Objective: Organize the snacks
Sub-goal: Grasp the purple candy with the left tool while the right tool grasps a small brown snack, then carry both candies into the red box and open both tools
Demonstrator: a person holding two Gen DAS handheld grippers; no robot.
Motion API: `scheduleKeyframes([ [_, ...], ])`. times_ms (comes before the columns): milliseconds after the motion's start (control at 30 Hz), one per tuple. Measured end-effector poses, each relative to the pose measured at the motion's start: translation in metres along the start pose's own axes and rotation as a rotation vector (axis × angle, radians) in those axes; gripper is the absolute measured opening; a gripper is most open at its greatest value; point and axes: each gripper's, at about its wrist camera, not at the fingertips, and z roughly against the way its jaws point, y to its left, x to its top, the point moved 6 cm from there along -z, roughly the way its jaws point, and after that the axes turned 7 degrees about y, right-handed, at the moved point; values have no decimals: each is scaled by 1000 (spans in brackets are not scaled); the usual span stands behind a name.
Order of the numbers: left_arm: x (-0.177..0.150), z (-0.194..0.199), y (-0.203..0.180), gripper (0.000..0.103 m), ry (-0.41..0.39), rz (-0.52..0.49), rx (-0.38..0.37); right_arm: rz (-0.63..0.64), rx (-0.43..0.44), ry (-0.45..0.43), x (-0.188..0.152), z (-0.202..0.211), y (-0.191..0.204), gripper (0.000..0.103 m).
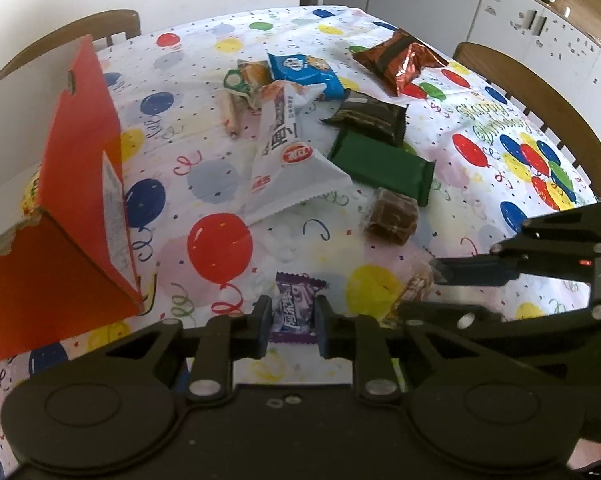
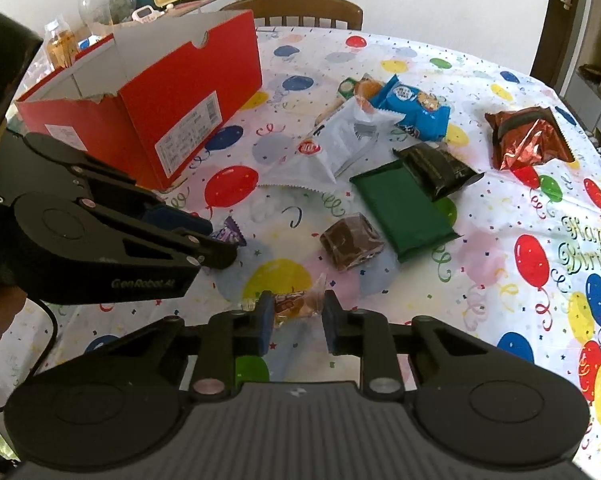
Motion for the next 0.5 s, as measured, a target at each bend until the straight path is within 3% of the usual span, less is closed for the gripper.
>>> scheduleKeyframes([
  [300,-3,22,14,19,-20,84,-23,3,-2,-48,8,26,-2,24],
  [500,3,54,21,19,-73,98,-14,41,22,-123,34,55,6,24],
])
